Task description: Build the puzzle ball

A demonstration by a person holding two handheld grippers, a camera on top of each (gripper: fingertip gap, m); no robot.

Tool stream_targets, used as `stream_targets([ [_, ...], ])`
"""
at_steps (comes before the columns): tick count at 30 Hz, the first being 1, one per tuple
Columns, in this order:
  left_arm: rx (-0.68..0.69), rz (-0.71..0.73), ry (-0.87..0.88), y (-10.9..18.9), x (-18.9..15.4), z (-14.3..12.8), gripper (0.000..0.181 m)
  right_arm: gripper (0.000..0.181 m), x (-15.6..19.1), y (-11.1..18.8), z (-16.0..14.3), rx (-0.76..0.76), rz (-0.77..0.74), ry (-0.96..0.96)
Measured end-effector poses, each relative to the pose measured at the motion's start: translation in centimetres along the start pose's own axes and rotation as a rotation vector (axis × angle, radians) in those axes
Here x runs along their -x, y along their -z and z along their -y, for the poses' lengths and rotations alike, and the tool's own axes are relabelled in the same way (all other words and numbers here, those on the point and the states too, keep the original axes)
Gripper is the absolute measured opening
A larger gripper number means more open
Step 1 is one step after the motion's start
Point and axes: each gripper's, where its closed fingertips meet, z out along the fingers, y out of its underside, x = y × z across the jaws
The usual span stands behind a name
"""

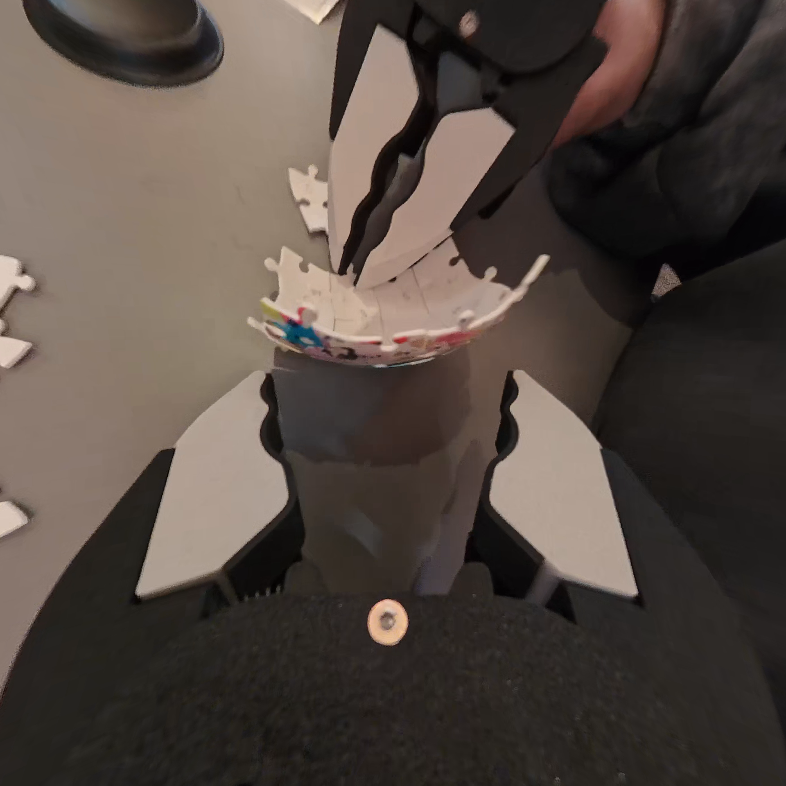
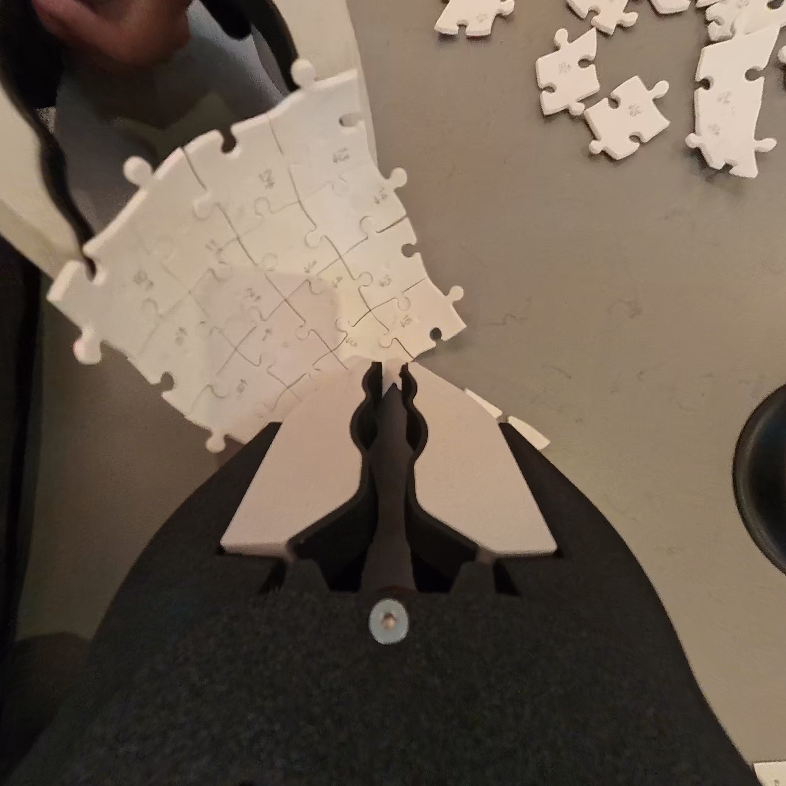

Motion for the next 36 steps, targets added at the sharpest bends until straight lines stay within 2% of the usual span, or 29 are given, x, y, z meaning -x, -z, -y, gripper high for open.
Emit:
stream_targets([
  [9,0.073,0.04,-0.026,-1.7,0.9,-0.3,0.094,0.009,0.6,-0.5,0.6,-0.002,0.018,-0.01],
  [23,0.091,0.033,-0.053,-1.3,1.0,-0.1,0.083,0.018,0.9,-0.3,0.6,-0.02,0.06,-0.014],
  [36,0.14,0.116,-0.1,-1.9,2.0,-0.6,0.106,0.017,1.3,-0.7,1.2,-0.032,0.094,-0.029],
])
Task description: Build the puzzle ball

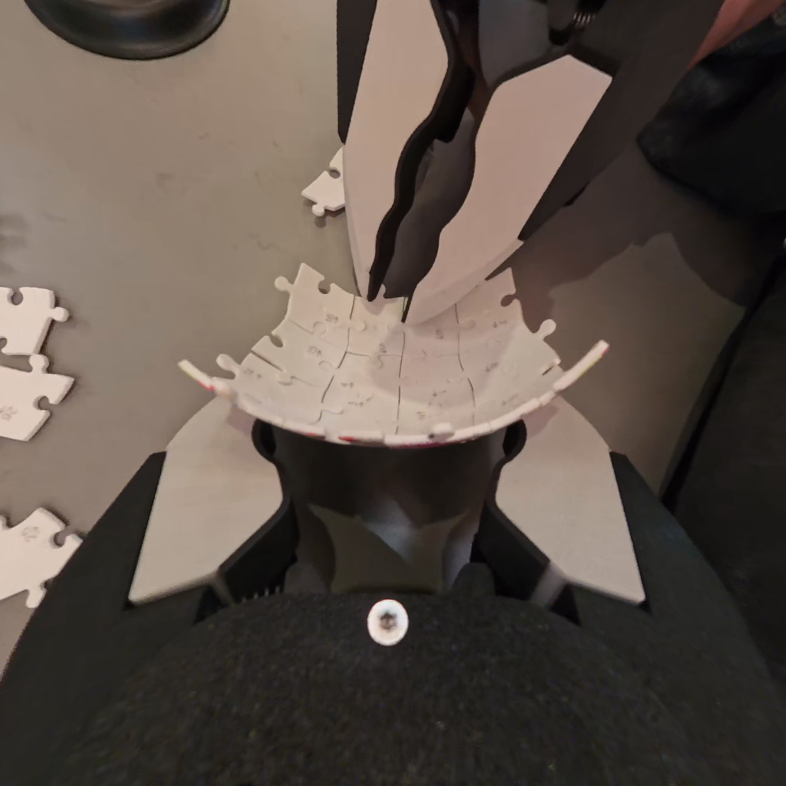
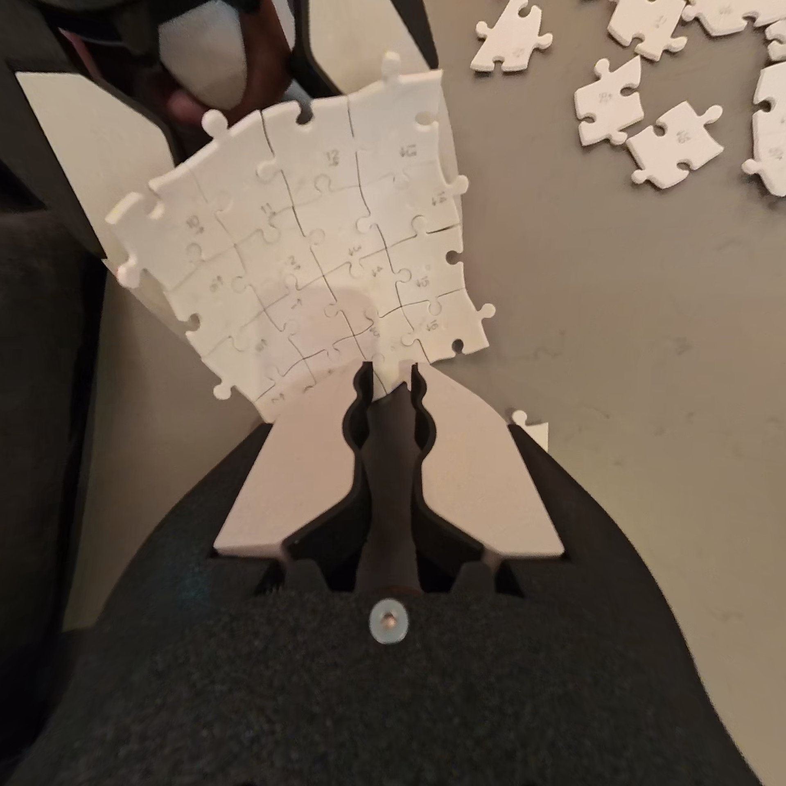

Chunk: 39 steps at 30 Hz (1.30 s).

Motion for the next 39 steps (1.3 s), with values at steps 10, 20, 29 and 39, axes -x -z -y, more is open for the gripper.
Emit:
stream_targets([
  [10,-0.001,-0.014,-0.002,0.2,-0.1,0.1,0.097,0.019,-0.3,0.2,0.0,0.007,0.002,0.004],
  [20,-0.009,-0.019,0.001,0.3,-0.2,0.2,0.094,0.021,-2.4,2.3,-0.5,0.008,-0.066,0.008],
  [29,-0.007,-0.028,0.004,0.2,-0.3,0.2,0.093,0.028,-5.3,3.7,-3.7,0.087,-0.172,0.093],
  [39,-0.002,-0.04,0.007,0.1,-0.4,0.3,0.092,0.0,-5.1,3.9,-3.3,0.069,-0.209,0.162],
])
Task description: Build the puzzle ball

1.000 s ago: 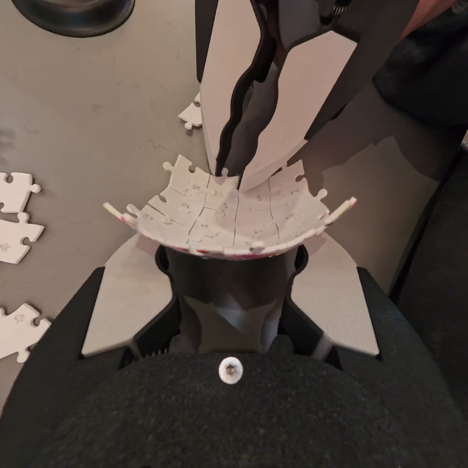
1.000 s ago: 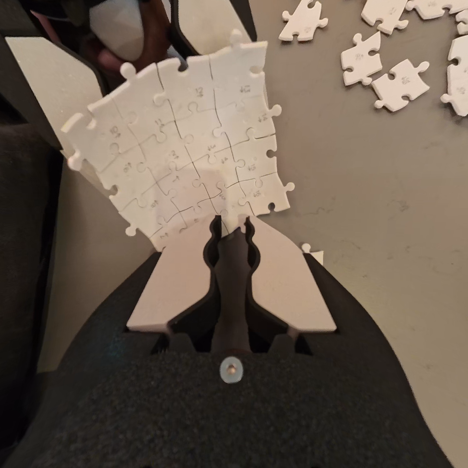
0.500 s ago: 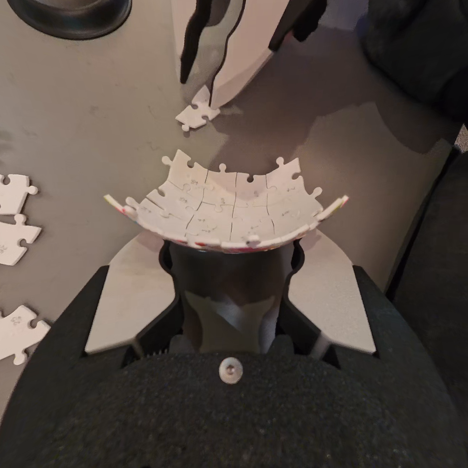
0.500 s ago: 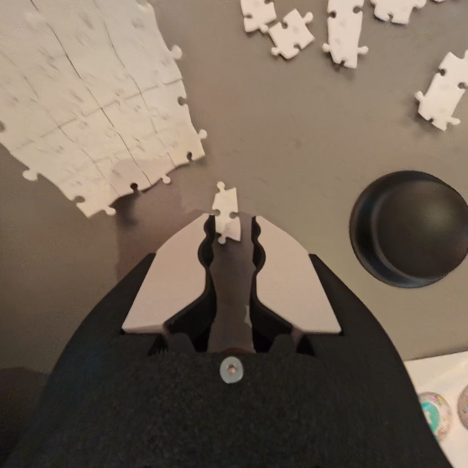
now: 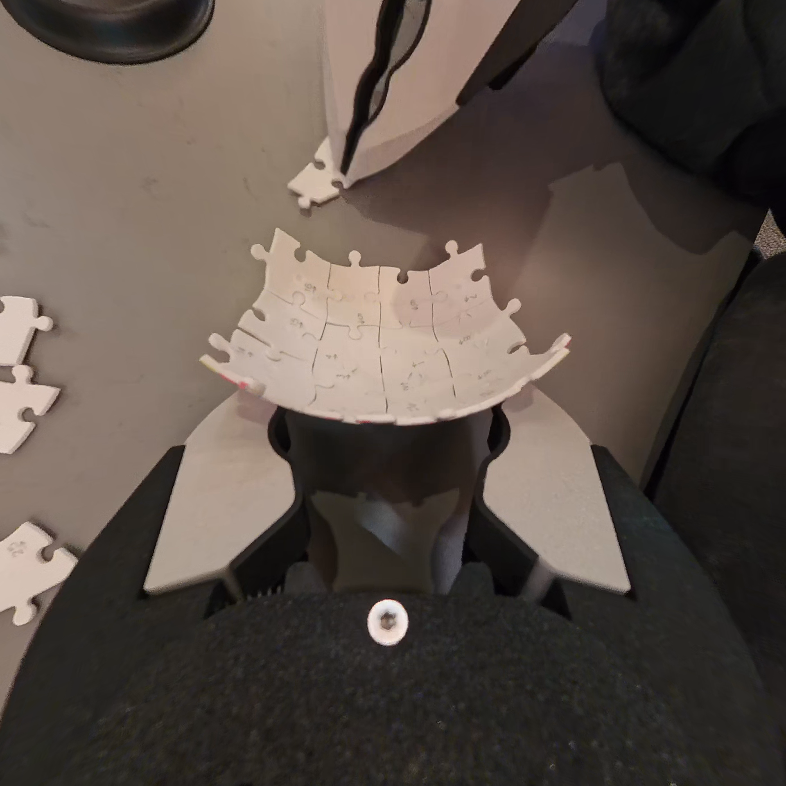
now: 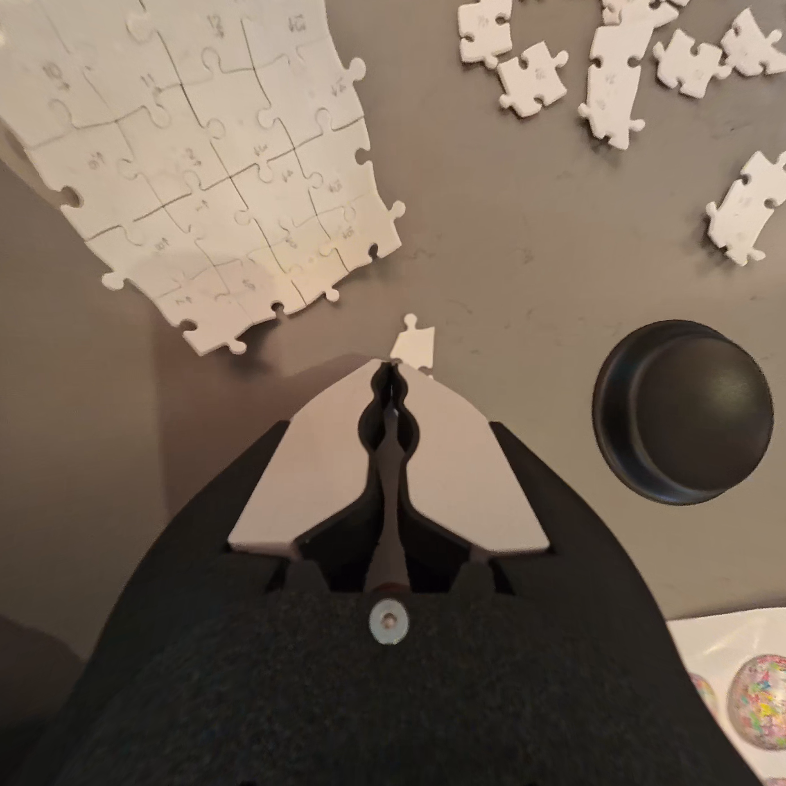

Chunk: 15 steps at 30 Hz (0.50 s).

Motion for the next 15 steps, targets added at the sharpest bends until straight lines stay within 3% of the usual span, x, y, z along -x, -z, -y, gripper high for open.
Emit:
stream_targets([
  [6,0.004,-0.002,0.003,0.0,0.0,0.0,0.092,0.0,-0.7,0.4,0.1,0.064,-0.005,0.049],
  [10,-0.001,0.001,0.004,0.1,0.1,0.1,0.091,0.001,-0.5,1.1,0.6,0.015,0.022,0.031],
  [12,-0.001,0.002,0.006,0.1,0.1,0.1,0.091,0.019,-1.7,1.4,0.0,0.017,-0.016,-0.018],
  [15,0.0,-0.001,0.004,0.1,0.0,0.1,0.091,0.028,-2.6,1.4,-1.2,0.0,0.027,-0.154],
])
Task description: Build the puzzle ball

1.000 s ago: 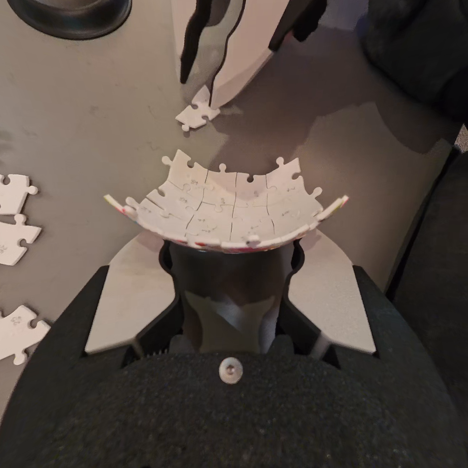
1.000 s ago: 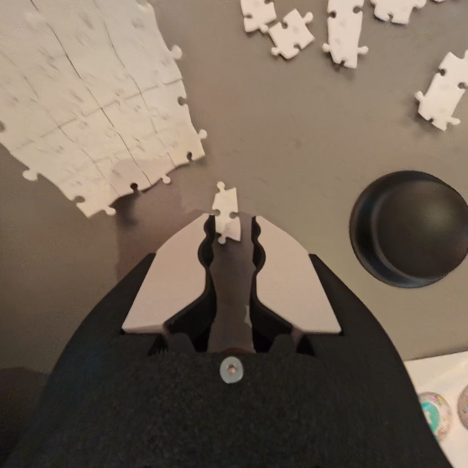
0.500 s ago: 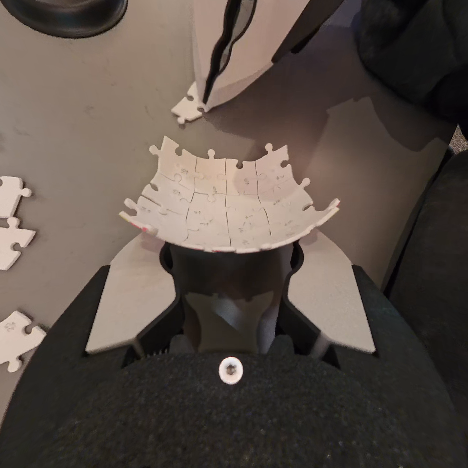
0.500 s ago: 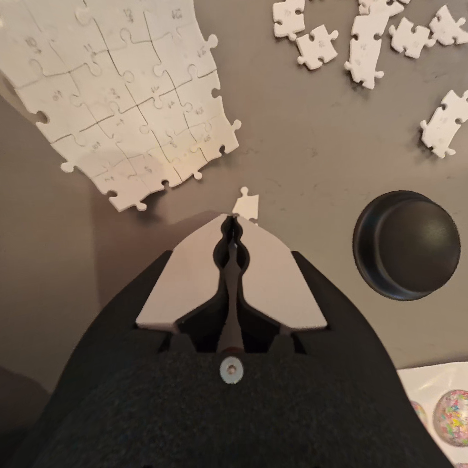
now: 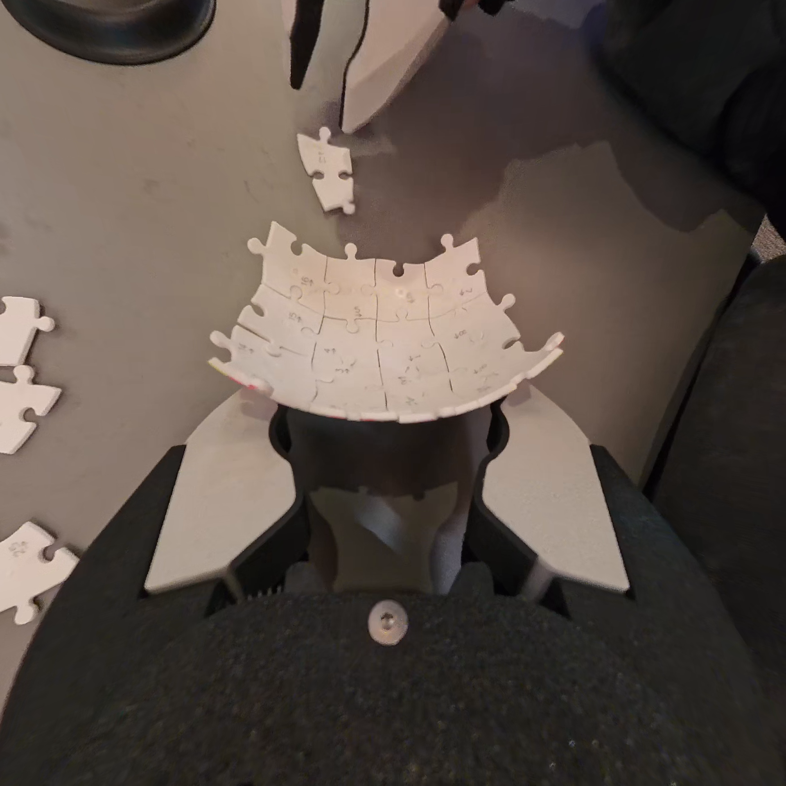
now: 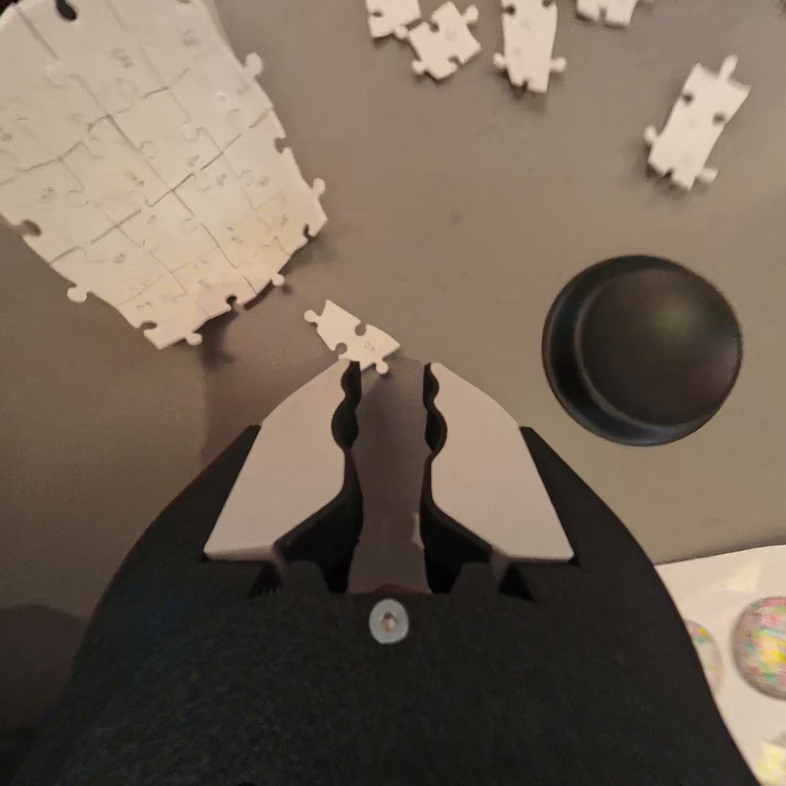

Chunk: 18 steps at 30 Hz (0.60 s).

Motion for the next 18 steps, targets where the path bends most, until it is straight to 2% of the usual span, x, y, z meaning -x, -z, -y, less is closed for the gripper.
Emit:
stream_targets([
  [3,0.002,-0.004,-0.003,-0.1,-0.1,0.0,0.091,0.027,0.2,-0.3,0.2,-0.055,0.114,-0.117],
  [5,0.002,-0.006,-0.004,-0.1,-0.2,0.0,0.091,0.027,0.2,-0.6,0.6,-0.073,0.127,-0.12],
  [13,0.005,-0.005,-0.002,-0.2,-0.2,0.0,0.091,0.02,0.0,-1.6,0.9,-0.02,0.068,-0.042],
  [16,0.005,-0.005,-0.002,-0.2,-0.2,0.0,0.091,0.024,-0.2,-0.7,1.7,-0.068,0.018,-0.014],
  [18,0.005,-0.004,-0.002,-0.2,-0.2,0.0,0.091,0.024,0.3,0.1,1.7,-0.044,0.011,-0.012],
])
